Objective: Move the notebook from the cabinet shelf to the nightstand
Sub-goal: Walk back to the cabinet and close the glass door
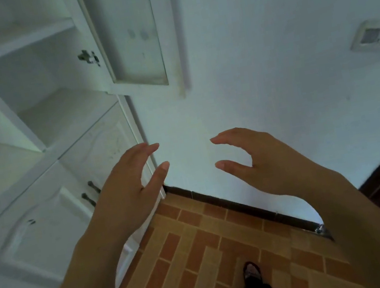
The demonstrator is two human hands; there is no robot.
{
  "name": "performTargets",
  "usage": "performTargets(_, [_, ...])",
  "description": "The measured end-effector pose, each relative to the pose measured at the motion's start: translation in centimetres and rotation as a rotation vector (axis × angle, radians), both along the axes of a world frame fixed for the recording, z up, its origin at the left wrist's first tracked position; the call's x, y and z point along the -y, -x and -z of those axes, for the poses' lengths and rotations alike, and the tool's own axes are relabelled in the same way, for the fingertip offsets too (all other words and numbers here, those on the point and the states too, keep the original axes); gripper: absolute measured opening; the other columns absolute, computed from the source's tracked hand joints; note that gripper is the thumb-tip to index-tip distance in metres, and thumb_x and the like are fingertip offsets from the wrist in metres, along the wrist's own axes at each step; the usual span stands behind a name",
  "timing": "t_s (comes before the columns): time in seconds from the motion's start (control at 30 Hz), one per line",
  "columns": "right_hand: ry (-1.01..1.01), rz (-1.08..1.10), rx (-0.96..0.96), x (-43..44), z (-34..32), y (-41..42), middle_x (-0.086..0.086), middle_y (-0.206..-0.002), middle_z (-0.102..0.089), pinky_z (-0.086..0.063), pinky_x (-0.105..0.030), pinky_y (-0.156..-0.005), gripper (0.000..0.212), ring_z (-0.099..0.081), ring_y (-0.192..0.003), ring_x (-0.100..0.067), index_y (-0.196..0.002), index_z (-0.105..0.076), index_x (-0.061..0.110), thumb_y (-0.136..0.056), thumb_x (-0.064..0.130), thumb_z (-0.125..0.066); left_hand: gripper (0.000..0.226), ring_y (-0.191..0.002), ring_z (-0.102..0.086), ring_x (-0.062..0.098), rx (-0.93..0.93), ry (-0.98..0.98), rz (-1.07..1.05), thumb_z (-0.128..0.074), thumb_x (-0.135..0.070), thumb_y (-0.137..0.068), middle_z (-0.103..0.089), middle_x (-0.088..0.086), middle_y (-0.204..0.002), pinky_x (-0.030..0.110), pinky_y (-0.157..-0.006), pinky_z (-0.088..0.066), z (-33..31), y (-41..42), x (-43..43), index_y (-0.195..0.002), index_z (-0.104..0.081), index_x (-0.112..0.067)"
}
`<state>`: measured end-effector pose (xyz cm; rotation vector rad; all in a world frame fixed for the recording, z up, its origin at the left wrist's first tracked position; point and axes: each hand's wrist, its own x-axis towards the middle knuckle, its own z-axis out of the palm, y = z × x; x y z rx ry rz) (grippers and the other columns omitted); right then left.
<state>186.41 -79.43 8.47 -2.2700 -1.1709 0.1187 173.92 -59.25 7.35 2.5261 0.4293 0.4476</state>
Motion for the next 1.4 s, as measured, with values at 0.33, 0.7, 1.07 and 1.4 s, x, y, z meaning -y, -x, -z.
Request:
performTargets(0.33, [-0.099, -0.008, 0.093, -10.0, 1.3, -17.5, 0.011, -0.147, -0.033, -0.018, -0.019, -0.104, 0.055, -0.028, -0.134, -0.006, -0.139, -0.031, 0.031, -0.089, 0.048, -0.045, 0.066, -0.137, -0.029, 0.013, -0.01, -0.143, -0.026, -0.028, -0.064, -0.078, -0.032, -0.008, -0.149, 0.043, -0.113, -0.026, -2.2, -17.7, -7.7, -0.136, -0.035, -0.034])
performTargets(0.7, [-0.361, -0.109, 0.105, -18.1, -2.7, -34.9, 0.008, -0.136, -0.047, -0.04, -0.03, -0.101, 0.05, -0.044, -0.121, -0.004, -0.133, -0.042, 0.024, -0.088, 0.046, -0.046, 0.049, -0.131, -0.035, 0.011, 0.108, -0.142, -0.167, -0.041, -0.048, -0.088, -0.037, -0.007, -0.145, 0.026, -0.103, -0.028, -5.8, -32.7, -14.9, -0.134, -0.04, -0.03])
performTargets(1.07, [-0.516, -0.154, 0.091, -25.6, -7.5, -41.2, 0.004, -0.149, -0.031, -0.039, -0.044, -0.105, 0.064, -0.034, -0.132, -0.012, -0.144, -0.02, 0.026, -0.089, 0.044, -0.049, 0.051, -0.132, -0.031, 0.009, 0.233, -0.264, -0.145, -0.044, -0.044, -0.09, -0.032, -0.008, -0.148, 0.019, -0.098, -0.021, -12.1, -39.2, -18.2, -0.138, -0.032, -0.031])
performTargets(1.4, [-0.517, -0.239, 0.081, -27.2, -10.3, -43.6, 0.009, -0.145, -0.035, -0.044, -0.032, -0.098, 0.065, -0.043, -0.121, -0.006, -0.144, -0.019, 0.028, -0.089, 0.045, -0.049, 0.058, -0.132, -0.032, 0.011, 0.35, -0.288, -0.146, -0.045, -0.045, -0.089, -0.029, -0.007, -0.149, 0.019, -0.099, -0.023, -14.7, -42.0, -18.5, -0.141, -0.024, -0.03])
